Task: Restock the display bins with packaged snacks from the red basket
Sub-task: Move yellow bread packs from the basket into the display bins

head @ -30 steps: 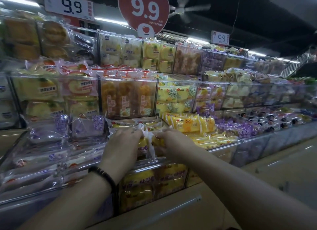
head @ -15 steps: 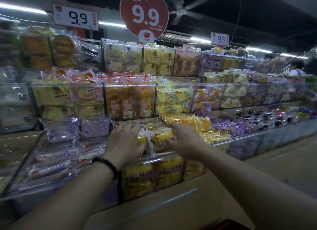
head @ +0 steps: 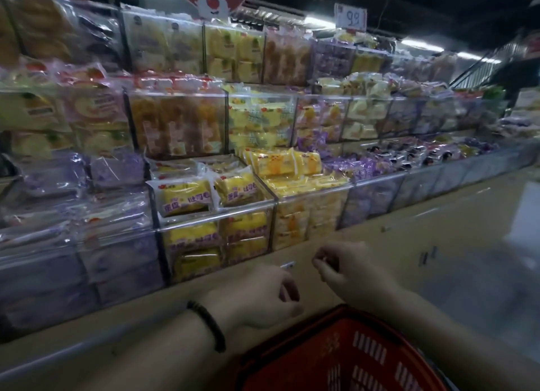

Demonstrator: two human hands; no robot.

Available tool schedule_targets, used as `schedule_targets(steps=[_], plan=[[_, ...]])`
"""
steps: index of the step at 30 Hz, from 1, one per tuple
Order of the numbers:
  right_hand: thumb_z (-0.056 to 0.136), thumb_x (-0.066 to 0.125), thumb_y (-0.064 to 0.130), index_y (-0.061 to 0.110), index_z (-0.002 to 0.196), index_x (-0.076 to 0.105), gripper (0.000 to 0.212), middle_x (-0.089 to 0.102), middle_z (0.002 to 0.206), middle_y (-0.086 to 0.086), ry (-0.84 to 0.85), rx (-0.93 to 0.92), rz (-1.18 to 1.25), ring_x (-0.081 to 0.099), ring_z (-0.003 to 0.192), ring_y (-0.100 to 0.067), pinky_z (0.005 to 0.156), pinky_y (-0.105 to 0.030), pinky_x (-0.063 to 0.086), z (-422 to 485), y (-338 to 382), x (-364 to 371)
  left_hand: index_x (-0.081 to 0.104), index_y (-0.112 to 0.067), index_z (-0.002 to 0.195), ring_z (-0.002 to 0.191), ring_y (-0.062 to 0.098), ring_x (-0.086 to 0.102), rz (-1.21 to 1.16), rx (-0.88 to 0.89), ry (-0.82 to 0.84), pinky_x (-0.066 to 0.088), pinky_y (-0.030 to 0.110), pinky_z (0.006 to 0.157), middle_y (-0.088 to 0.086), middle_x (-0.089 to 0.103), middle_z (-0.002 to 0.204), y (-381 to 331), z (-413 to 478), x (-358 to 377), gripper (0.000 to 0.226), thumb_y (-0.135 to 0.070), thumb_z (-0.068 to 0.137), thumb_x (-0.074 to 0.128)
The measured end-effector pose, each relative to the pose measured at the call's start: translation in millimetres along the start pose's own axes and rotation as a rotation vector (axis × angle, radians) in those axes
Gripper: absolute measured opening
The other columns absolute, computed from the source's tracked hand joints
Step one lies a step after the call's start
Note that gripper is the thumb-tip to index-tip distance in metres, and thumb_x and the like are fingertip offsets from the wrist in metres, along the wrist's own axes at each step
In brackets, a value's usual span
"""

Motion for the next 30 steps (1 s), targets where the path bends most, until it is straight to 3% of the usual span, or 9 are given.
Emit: schedule_targets(steps=[2, 6, 11, 14, 17, 21, 26, 29, 30], plan=[[0.095, 0.062, 0.041, 0.036, 0.084, 0.066, 0.013, 0.067, 0.073, 0.016, 0.086, 0.055, 0.010, 0.063, 0.071, -0.003, 0.070, -0.031, 0.054, -12, -20, 17, 0.072, -0.028, 0.117, 0.089, 0.004, 0.068, -0.024, -0.027, 0.037, 0.057, 0.021, 0.072, -0.010, 0.072, 0.103, 6, 22, 26, 0.027, -0.047, 0.099, 0.068], [0.098, 0.060, 0.041, 0.034, 0.094, 0.070, 0.014, 0.062, 0.075, 0.018, 0.168, 0.137, 0.038, 0.061, 0.072, -0.002, 0.060, -0.022, 0.048, -26, -56, 54, 0.071, -0.026, 0.118, 0.091, 0.005, 0.067, -0.043, -0.090, 0.072, 0.057, 0.022, 0.074, -0.010, 0.070, 0.103, 27, 68, 73, 0.028, -0.046, 0.099, 0.068], [0.100, 0.059, 0.040, 0.033, 0.085, 0.063, 0.018, 0.060, 0.076, 0.018, 0.230, 0.243, 0.104, 0.057, 0.067, 0.000, 0.054, -0.016, 0.040, -41, -90, 106, 0.072, -0.024, 0.104, 0.085, 0.015, 0.070, -0.071, -0.138, 0.149, 0.063, 0.040, 0.075, -0.004, 0.074, 0.096, 51, 110, 127, 0.026, -0.049, 0.098, 0.066], [0.098, 0.060, 0.040, 0.031, 0.082, 0.064, 0.019, 0.063, 0.074, 0.010, 0.277, 0.313, 0.143, 0.057, 0.066, -0.005, 0.055, -0.022, 0.038, -53, -107, 139, 0.061, -0.028, 0.082, 0.073, 0.019, 0.068, -0.112, -0.104, 0.180, 0.050, 0.033, 0.061, -0.005, 0.068, 0.077, 62, 123, 162, 0.024, -0.050, 0.091, 0.063], [0.093, 0.063, 0.034, 0.028, 0.075, 0.063, 0.018, 0.065, 0.073, 0.010, 0.319, 0.381, 0.151, 0.062, 0.072, -0.011, 0.058, -0.027, 0.040, -66, -122, 169, 0.066, -0.025, 0.090, 0.083, 0.021, 0.069, -0.083, -0.062, 0.193, 0.049, 0.026, 0.065, -0.004, 0.070, 0.083, 76, 131, 191, 0.021, -0.045, 0.087, 0.062], [0.089, 0.065, 0.032, 0.021, 0.099, 0.079, 0.020, 0.078, 0.100, -0.001, 0.559, 0.410, 0.100, 0.072, 0.100, -0.022, 0.081, -0.028, 0.054, -65, -131, 202, 0.074, -0.019, 0.104, 0.092, 0.022, 0.067, 0.026, -0.082, 0.252, 0.041, 0.025, 0.067, -0.001, 0.070, 0.091, 88, 140, 196, 0.019, -0.036, 0.097, 0.069], [0.100, 0.056, 0.030, 0.016, 0.130, 0.071, 0.035, 0.071, 0.130, -0.011, 0.892, 0.363, -0.014, 0.064, 0.123, -0.028, 0.096, -0.026, 0.046, -69, -128, 232, 0.073, -0.022, 0.122, 0.103, 0.020, 0.063, 0.132, -0.094, 0.430, 0.044, 0.025, 0.080, -0.002, 0.068, 0.112, 96, 146, 198, 0.036, -0.049, 0.100, 0.065], [0.098, 0.061, 0.042, 0.019, 0.130, 0.071, 0.040, 0.072, 0.128, -0.005, 1.127, 0.326, -0.096, 0.069, 0.114, -0.025, 0.082, -0.021, 0.051, -75, -128, 264, 0.074, -0.023, 0.119, 0.106, 0.024, 0.069, 0.193, -0.109, 0.513, 0.055, 0.033, 0.092, 0.002, 0.075, 0.115, 103, 147, 199, 0.042, -0.057, 0.098, 0.063], [0.091, 0.064, 0.053, 0.023, 0.126, 0.073, 0.047, 0.075, 0.123, -0.003, 1.209, 0.349, -0.115, 0.073, 0.103, -0.023, 0.084, -0.028, 0.058, -80, -130, 275, 0.074, -0.024, 0.118, 0.104, 0.025, 0.071, 0.211, -0.114, 0.542, 0.057, 0.036, 0.094, 0.001, 0.076, 0.112, 103, 148, 199, 0.044, -0.060, 0.097, 0.062]])
Point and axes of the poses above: each hand's wrist, its own z-axis towards the middle knuckle, its own x-axis out of the palm, y = z × x, the point moved 1 cm from there along z, towards the middle knuckle
